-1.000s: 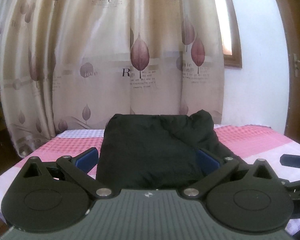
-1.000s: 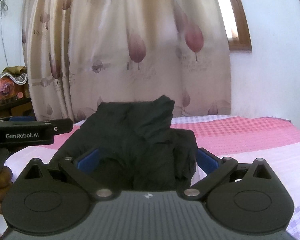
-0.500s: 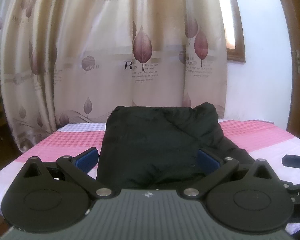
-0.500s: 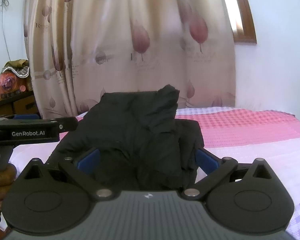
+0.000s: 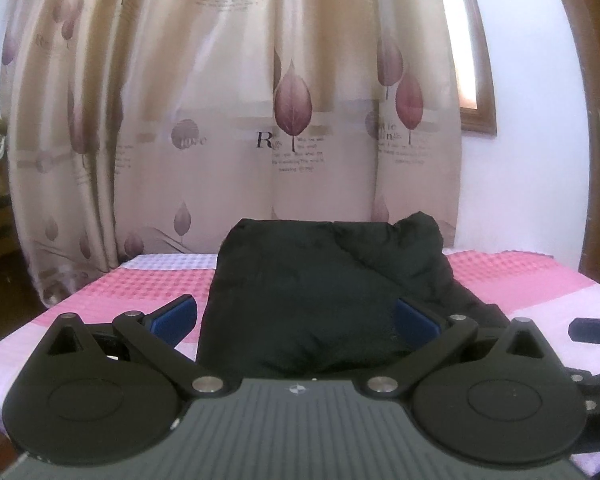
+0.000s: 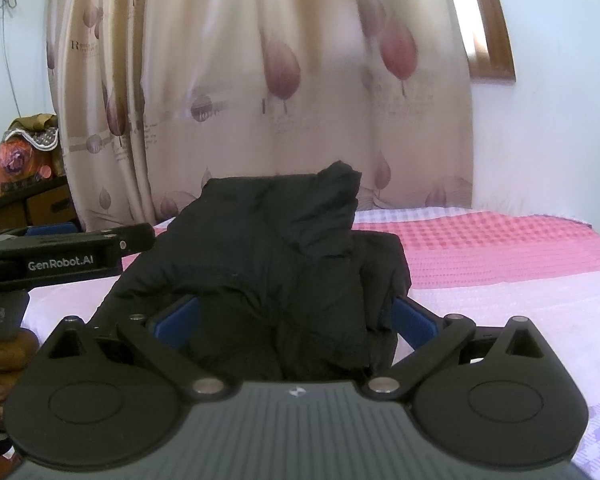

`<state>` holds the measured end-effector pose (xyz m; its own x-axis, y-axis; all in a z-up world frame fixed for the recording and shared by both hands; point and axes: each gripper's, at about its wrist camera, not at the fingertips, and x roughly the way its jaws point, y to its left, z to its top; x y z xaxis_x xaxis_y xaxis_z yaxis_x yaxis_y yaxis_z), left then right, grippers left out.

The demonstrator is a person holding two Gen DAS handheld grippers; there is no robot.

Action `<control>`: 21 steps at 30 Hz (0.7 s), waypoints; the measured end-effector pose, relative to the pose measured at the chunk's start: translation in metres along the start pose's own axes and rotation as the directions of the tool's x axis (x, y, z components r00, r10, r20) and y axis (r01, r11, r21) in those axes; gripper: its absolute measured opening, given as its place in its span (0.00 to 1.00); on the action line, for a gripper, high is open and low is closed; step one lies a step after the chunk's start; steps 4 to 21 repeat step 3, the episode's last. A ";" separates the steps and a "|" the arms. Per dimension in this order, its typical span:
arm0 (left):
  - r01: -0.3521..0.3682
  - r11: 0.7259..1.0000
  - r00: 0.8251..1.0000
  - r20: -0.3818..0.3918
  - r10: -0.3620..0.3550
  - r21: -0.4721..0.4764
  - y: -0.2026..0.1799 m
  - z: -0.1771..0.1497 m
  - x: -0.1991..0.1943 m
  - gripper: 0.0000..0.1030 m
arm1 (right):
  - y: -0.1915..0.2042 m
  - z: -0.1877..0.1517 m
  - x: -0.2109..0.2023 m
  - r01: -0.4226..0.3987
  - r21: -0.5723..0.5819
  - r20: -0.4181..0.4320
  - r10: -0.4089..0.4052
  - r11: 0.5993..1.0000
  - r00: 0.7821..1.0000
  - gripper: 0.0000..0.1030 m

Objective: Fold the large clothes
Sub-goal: 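Release the folded jacket and withdraw both grippers from it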

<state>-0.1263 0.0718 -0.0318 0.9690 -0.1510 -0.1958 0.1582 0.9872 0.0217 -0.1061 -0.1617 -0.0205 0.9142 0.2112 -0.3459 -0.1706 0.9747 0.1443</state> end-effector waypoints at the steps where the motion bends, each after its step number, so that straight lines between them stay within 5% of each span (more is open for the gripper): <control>1: -0.002 1.000 1.000 0.002 0.002 0.004 -0.001 0.000 0.000 1.00 | 0.001 0.000 0.000 0.003 -0.005 0.003 -0.003 1.000 1.000 1.00; 21: 0.014 1.000 1.000 -0.012 -0.014 -0.003 0.000 0.002 0.001 1.00 | 0.002 0.000 -0.001 0.013 -0.013 0.010 -0.013 1.000 1.000 1.00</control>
